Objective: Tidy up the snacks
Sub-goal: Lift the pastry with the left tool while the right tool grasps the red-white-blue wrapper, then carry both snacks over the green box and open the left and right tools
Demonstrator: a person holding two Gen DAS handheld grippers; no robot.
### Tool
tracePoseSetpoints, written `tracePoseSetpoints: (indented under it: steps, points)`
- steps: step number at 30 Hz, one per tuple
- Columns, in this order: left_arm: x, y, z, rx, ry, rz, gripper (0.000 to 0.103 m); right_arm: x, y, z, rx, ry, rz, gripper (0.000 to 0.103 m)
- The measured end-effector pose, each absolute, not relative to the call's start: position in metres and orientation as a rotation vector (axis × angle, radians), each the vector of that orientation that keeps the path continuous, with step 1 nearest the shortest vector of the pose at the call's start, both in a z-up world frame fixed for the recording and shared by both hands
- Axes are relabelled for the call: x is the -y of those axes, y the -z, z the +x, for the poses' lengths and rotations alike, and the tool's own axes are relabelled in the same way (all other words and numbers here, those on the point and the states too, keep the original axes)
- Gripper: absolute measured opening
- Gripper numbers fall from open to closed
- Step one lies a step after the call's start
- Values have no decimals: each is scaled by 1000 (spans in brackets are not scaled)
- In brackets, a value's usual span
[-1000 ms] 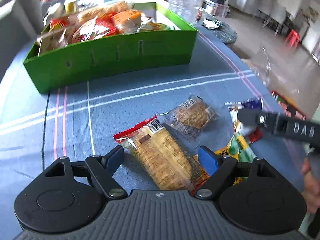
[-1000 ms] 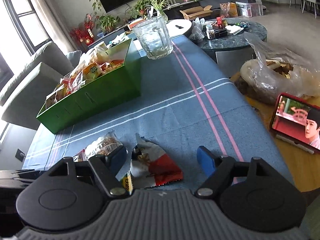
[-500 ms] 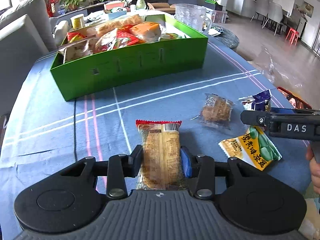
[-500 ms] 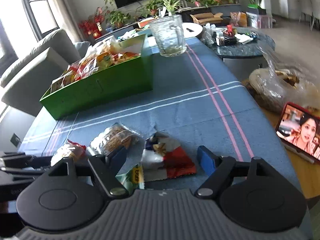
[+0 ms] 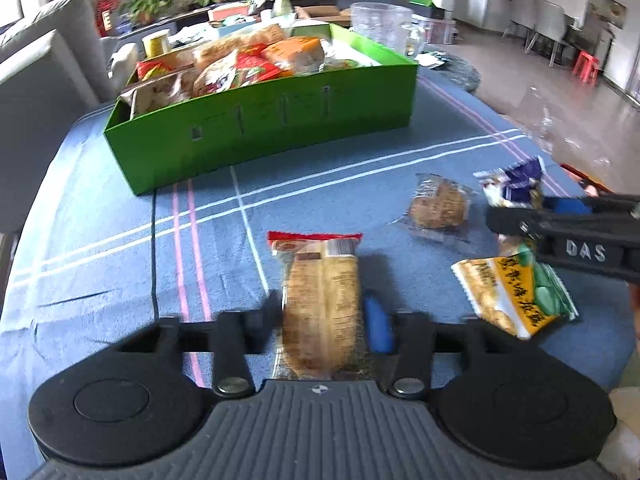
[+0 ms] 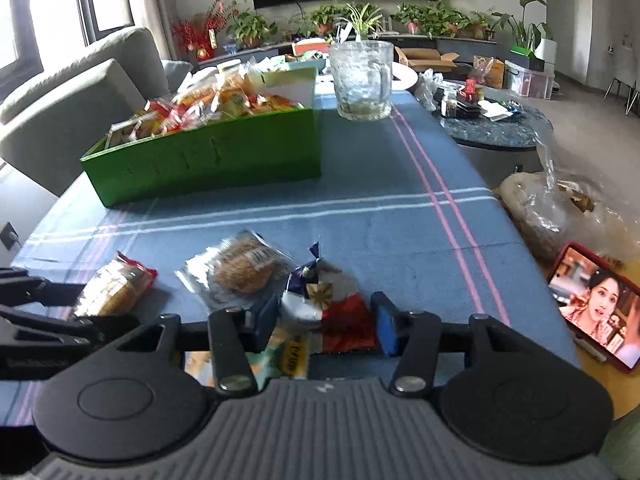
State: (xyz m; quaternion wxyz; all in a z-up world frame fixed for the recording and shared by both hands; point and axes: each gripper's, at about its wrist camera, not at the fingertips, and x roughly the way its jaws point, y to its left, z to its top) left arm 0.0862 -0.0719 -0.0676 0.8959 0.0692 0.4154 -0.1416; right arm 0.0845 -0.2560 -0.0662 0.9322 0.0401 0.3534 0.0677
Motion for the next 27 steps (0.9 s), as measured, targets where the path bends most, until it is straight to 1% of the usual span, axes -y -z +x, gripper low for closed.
tracePoseSetpoints:
  steps: [16, 27]
  points:
    - [40, 29, 83, -755, 235, 69, 36, 251, 20, 94, -594, -218, 217, 68]
    - [41, 5, 100, -694, 237, 76, 37, 233, -7, 115, -539, -257, 199, 68]
